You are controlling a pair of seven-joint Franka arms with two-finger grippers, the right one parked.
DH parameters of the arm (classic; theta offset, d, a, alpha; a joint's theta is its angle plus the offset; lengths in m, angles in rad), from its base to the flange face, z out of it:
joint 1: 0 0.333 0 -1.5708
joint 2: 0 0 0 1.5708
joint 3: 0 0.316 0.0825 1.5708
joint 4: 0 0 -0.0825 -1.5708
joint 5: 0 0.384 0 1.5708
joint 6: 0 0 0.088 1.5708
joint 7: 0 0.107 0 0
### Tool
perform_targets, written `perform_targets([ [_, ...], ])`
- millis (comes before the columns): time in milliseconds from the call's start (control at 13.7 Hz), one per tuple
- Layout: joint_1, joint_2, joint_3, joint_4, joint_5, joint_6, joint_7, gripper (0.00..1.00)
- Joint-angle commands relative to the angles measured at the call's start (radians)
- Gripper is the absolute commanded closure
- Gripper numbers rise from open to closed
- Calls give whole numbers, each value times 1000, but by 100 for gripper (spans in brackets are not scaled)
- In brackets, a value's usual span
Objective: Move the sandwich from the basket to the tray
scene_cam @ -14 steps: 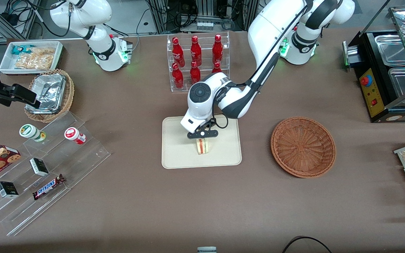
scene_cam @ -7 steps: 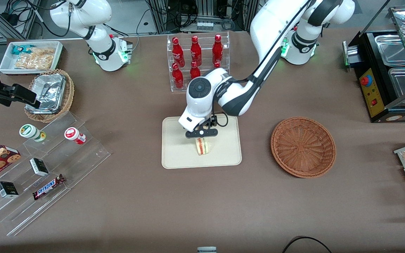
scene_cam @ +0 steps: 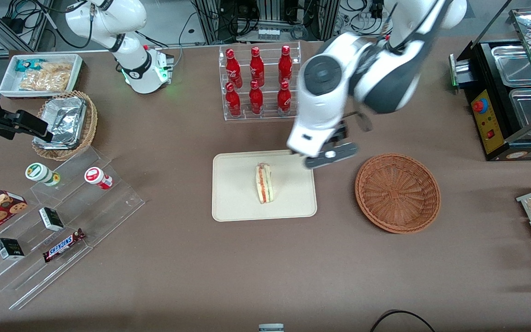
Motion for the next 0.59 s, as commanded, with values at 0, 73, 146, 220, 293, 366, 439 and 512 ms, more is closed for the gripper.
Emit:
perform_targets([
  [0, 128, -172, -8, -159, -9, -50, 176, 1],
  [73, 177, -206, -8, -172, -18, -96, 246, 1],
  [146, 223, -236, -8, -186, -21, -126, 320, 1],
  [220, 259, -255, -8, -195, -23, -150, 384, 1],
  [293, 298, -281, -6, -215, -23, -175, 450, 1],
  [366, 358, -307, -6, -230, -23, -178, 518, 1],
  [439, 400, -322, -6, -230, -29, -187, 585, 1],
  [512, 440, -333, -6, -229, -47, -205, 647, 1],
])
